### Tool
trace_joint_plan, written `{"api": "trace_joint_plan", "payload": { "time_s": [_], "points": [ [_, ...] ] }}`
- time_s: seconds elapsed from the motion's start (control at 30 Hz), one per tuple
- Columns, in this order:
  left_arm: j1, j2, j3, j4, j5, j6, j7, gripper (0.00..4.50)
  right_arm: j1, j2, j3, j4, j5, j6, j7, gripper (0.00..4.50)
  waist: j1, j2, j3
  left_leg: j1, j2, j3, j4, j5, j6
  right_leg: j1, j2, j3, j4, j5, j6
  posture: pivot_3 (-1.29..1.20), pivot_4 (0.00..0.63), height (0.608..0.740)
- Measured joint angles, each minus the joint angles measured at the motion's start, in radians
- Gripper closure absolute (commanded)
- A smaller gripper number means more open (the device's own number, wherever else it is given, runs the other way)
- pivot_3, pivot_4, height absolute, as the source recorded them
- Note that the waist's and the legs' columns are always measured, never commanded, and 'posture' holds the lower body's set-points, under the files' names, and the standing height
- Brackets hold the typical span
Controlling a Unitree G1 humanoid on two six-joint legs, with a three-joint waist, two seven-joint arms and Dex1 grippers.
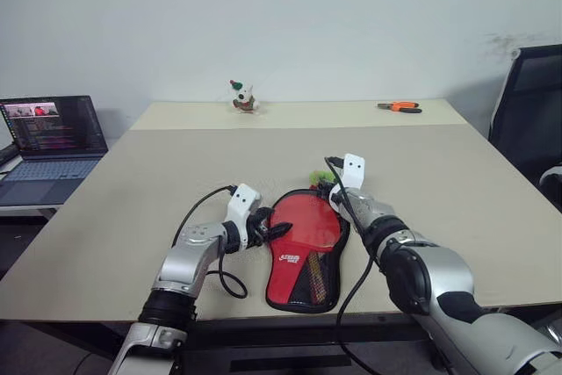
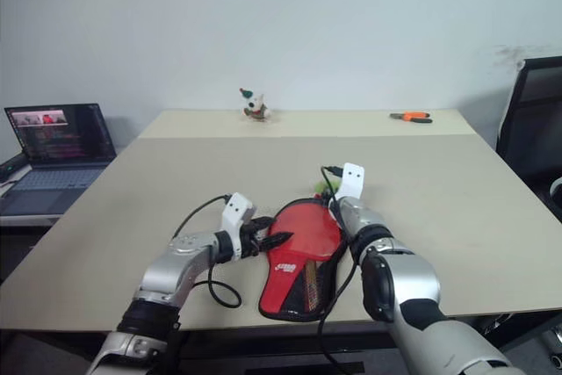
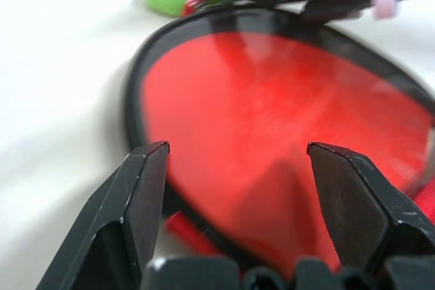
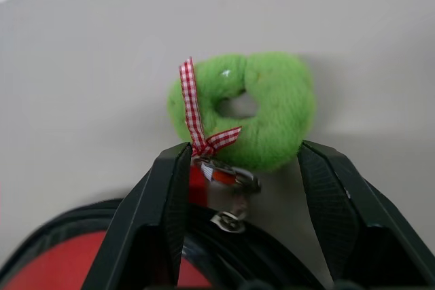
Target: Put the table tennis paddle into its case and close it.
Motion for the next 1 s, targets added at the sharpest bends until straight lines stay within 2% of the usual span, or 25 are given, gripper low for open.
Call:
{"api": "trace_joint_plan", "payload": {
  "time_s": [0.2,0.3,0.47,0.8,0.9,1.0],
  "points": [
    [0.031,0.008,0.001,-0.043,-0.002,0.017,0.017,0.95,-0.004,-0.002,0.003,0.003,-0.032,-0.02,-0.01,1.84,0.0,0.0,0.0,0.0,0.0,0.0,-0.001,0.0,0.0,0.0,0.0,0.0,0.0,0.0,0.0,0.0,0.15,0.74],
    [0.041,0.009,0.001,-0.061,-0.005,0.03,0.023,0.95,-0.003,-0.002,0.008,0.003,-0.044,-0.022,-0.021,2.71,0.0,0.0,0.0,0.0,0.0,0.0,-0.001,0.0,0.0,0.0,0.0,0.0,0.0,0.0,0.0,0.0,0.15,0.74],
    [0.046,0.013,0.001,-0.068,-0.014,0.035,0.034,0.95,0.001,0.001,0.011,0.005,-0.073,-0.022,-0.026,4.45,0.0,0.0,0.0,0.0,0.0,0.0,-0.001,0.0,0.0,0.0,0.0,0.0,0.0,0.0,0.0,0.0,0.15,0.74],
    [0.046,0.016,0.0,-0.067,-0.019,0.034,0.037,0.95,0.001,0.002,0.027,0.005,-0.086,-0.027,0.006,4.45,0.0,0.0,0.0,0.0,0.0,0.0,-0.001,0.0,0.0,0.0,0.0,0.0,0.0,0.0,0.0,0.0,0.15,0.74],
    [0.039,0.011,0.006,-0.059,-0.022,0.027,0.052,0.95,0.0,-0.01,0.057,0.002,-0.105,-0.034,0.076,4.45,0.0,0.0,0.0,0.0,0.0,0.0,-0.001,0.0,0.0,0.0,0.0,0.0,-0.001,0.0,0.0,0.0,0.15,0.74],
    [0.012,0.006,0.043,-0.032,-0.032,0.01,0.079,0.95,-0.001,-0.025,0.084,-0.021,-0.102,-0.004,0.225,4.45,-0.001,0.0,0.0,0.0,0.0,0.0,-0.001,0.0,0.0,0.0,0.0,0.0,0.0,0.0,0.0,0.0,0.15,0.74]
  ]
}}
